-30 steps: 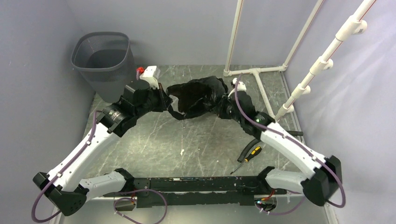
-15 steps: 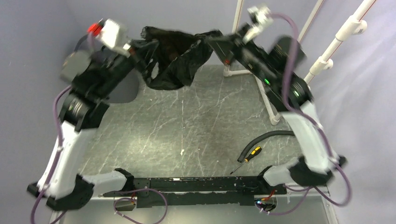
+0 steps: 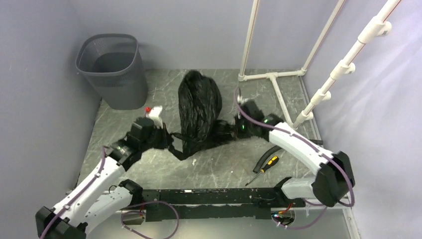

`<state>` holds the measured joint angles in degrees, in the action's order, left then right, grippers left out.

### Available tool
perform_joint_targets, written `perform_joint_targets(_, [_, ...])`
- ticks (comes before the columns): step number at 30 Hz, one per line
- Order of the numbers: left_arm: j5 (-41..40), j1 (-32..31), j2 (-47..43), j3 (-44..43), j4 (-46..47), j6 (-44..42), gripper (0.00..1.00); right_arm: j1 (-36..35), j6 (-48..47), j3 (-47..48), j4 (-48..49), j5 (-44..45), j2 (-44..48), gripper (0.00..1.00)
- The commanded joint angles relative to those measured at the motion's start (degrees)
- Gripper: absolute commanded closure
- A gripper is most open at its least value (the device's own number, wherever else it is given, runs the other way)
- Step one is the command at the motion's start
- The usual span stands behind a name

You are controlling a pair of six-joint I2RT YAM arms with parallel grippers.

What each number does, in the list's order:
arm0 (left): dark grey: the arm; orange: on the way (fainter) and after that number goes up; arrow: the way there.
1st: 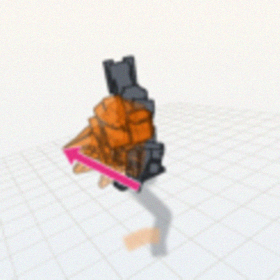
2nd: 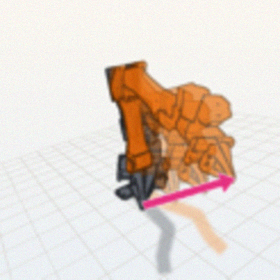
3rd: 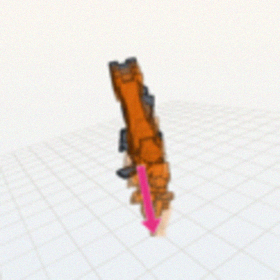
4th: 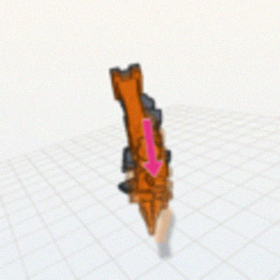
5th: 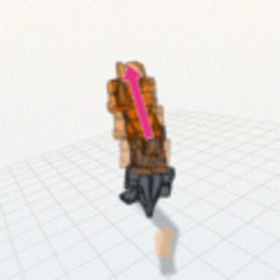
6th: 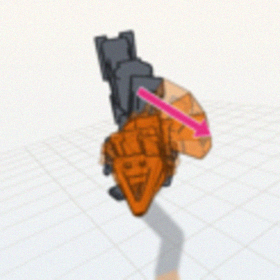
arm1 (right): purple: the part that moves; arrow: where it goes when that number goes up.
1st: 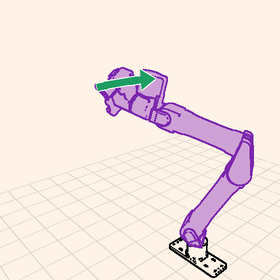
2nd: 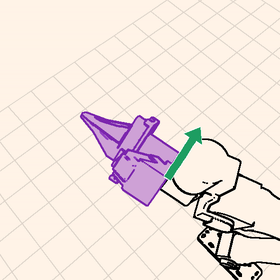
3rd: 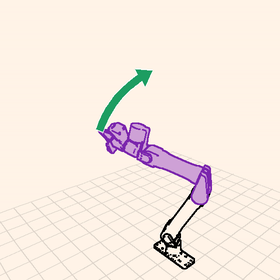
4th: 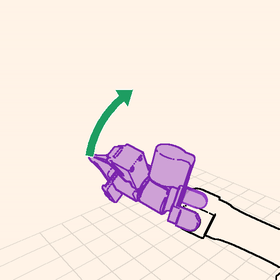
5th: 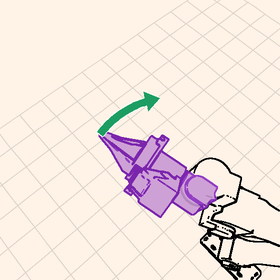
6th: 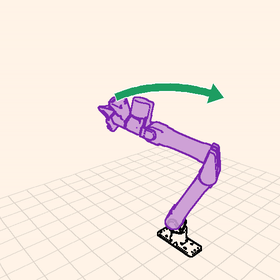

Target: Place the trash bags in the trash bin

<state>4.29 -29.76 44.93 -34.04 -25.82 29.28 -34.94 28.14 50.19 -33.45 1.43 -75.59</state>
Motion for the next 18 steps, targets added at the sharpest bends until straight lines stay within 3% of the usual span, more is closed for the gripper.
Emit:
perform_joint_targets(1, [-3.7, 0.0, 6.2, -31.9, 5.8, -12.9, 0.98, 1.3, -9.4, 34.3, 5.3, -3.0, 4.7, 1.00])
perform_joint_targets(4, [3.1, 0.0, 17.4, -62.7, -5.1, -22.2, 0.98, 1.1, -15.0, 58.7, 0.6, -6.9, -0.6, 1.00])
perform_joint_targets(6, [8.6, 0.0, 16.7, -68.5, -1.5, -23.7, 0.97, 1.0, -15.5, 57.5, 8.9, -11.2, 4.3, 1.00])
perform_joint_targets(8, [12.7, 0.0, 9.5, -58.9, 11.6, -23.5, 0.98, 1.1, -13.5, 41.8, 26.0, -12.8, 16.0, 0.92])
perform_joint_targets(10, [10.6, 0.0, 1.3, -43.9, 20.7, -19.8, 0.97, 1.1, -12.9, 26.3, 28.5, -9.9, 22.1, 0.88])
perform_joint_targets(12, [5.7, 0.0, -4.0, -30.2, 16.8, -14.7, 0.97, 1.3, -8.4, 16.3, 18.2, -1.5, 21.0, 0.91])
perform_joint_targets(13, [3.5, 0.0, -5.0, -23.6, 10.7, -10.2, 0.98, 1.5, -3.9, 12.1, 11.2, 3.9, 17.8, 0.97])
perform_joint_targets(15, [-1.7, 0.0, -4.2, -7.9, 1.6, 6.6, 0.97, 2.3, 5.4, 4.0, 3.5, 7.7, 11.3, 1.00])
perform_joint_targets(18, [0.9, 0.0, -4.0, 3.9, 5.1, 18.5, 0.98, 2.8, 8.9, -1.4, 10.3, 1.8, 11.7, 1.00])
